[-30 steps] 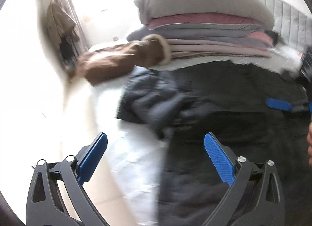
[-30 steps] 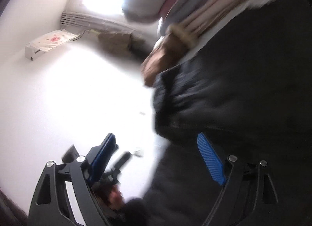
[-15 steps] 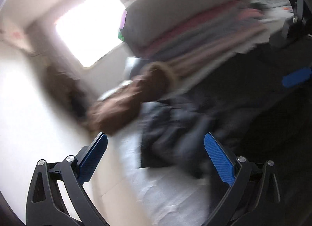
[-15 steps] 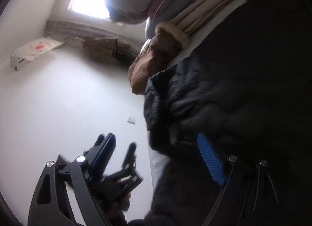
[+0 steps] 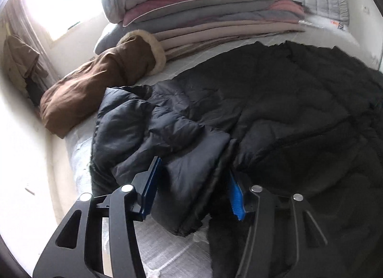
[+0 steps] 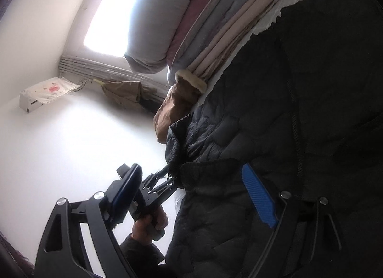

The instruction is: Fold large clothes

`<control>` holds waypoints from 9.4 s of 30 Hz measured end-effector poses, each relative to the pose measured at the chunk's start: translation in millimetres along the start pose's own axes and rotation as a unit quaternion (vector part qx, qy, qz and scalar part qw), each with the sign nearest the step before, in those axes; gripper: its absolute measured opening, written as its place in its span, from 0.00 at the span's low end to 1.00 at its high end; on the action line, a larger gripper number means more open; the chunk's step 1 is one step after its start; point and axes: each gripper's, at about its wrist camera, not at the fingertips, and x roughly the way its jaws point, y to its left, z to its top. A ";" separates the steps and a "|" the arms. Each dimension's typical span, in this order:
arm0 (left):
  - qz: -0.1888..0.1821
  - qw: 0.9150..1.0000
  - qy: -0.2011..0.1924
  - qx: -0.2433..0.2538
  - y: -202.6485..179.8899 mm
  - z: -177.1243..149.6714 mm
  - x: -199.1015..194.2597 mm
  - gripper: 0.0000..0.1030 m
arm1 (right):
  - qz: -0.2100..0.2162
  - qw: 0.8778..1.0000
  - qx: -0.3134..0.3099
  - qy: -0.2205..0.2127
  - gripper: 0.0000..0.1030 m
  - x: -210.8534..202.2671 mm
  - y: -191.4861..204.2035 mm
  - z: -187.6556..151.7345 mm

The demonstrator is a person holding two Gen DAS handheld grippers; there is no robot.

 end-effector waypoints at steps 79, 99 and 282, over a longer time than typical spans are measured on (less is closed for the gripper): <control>-0.263 0.944 0.196 -0.033 -58.6 -34.8 13.6 0.52 | 0.119 0.952 0.036 0.279 0.81 115.7 -37.7 -74.1; -0.359 0.930 0.073 -0.016 -265.9 117.6 -5.8 0.59 | 0.069 0.992 0.103 0.021 0.84 -161.1 -196.3 112.4; -0.142 0.945 -0.077 -0.284 -1.8 -69.0 -118.6 0.79 | -0.113 0.989 -0.100 0.007 0.47 160.3 -54.8 79.0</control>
